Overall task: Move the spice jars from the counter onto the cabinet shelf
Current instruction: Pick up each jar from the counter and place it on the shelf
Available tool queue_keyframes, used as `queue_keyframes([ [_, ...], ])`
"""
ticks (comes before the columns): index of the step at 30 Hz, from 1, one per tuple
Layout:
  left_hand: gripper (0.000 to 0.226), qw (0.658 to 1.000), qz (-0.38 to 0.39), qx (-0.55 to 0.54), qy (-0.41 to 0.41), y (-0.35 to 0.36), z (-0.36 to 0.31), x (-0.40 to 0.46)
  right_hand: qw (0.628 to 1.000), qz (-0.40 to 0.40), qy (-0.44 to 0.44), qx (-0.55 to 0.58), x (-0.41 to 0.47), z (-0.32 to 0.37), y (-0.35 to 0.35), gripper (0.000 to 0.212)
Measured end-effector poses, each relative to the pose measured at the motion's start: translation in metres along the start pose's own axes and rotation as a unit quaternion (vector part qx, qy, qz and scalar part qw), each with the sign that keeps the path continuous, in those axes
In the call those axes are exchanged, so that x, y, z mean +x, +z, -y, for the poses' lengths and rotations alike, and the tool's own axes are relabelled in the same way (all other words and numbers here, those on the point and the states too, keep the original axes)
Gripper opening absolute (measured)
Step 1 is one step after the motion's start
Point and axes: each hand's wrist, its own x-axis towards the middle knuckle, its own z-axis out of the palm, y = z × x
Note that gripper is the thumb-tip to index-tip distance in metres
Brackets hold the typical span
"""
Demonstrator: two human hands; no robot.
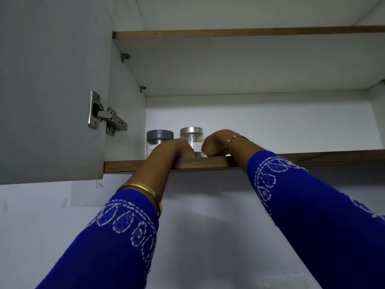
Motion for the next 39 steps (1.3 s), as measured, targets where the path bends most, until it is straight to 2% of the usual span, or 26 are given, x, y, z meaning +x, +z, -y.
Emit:
queue_keyframes([
  [2, 0.032, 0.999, -0.037, 0.005, -0.003, 0.0, -0.002, -0.008, 1.0, -0.009, -0.019, -0.01, 0.05, -0.012, 0.004, 0.042],
  [4, 0.032, 0.997, -0.068, 0.025, 0.006, -0.002, -0.002, -0.015, 0.996, -0.074, -0.04, -0.016, 0.099, -0.022, 0.015, 0.035],
  [6, 0.033, 0.997, -0.075, 0.001, 0.001, -0.003, 0.0, -0.027, 0.992, -0.11, -0.053, 0.029, 0.05, -0.028, 0.021, 0.025],
  [8, 0.035, 0.996, -0.086, 0.006, 0.003, -0.003, -0.001, -0.043, 0.989, -0.112, -0.073, 0.067, -0.057, -0.023, 0.02, 0.013],
  [10, 0.037, 0.99, -0.132, 0.026, 0.034, 0.003, -0.002, -0.065, 0.977, -0.163, -0.097, 0.093, -0.094, -0.026, 0.014, 0.028],
  [13, 0.04, 0.97, -0.231, 0.045, 0.069, 0.021, 0.001, -0.095, 0.96, -0.22, -0.134, 0.112, -0.117, -0.039, 0.023, 0.028],
  [15, 0.037, 0.963, -0.253, 0.029, 0.086, 0.037, 0.004, -0.11, 0.95, -0.251, -0.147, 0.111, -0.136, -0.048, 0.036, 0.034],
  [18, 0.044, 0.971, -0.208, -0.07, 0.099, 0.055, 0.0, -0.143, 0.944, -0.27, -0.172, 0.075, -0.17, -0.06, 0.055, 0.033],
  [20, 0.047, 0.971, -0.165, -0.135, 0.104, 0.068, -0.008, -0.172, 0.946, -0.253, -0.188, 0.072, -0.189, -0.07, 0.071, 0.035],
  [24, 0.044, 0.972, -0.122, -0.167, 0.115, 0.095, -0.024, -0.228, 0.953, -0.22, -0.193, 0.08, -0.235, -0.093, 0.115, 0.046],
  [30, 0.043, 0.973, -0.034, -0.193, 0.12, 0.146, -0.037, -0.303, 0.966, -0.143, -0.177, 0.125, -0.297, -0.13, 0.2, 0.05],
  [39, 0.041, 0.937, 0.122, -0.311, 0.1, 0.266, -0.044, -0.41, 0.955, -0.007, -0.105, 0.276, -0.392, -0.171, 0.347, 0.053],
])
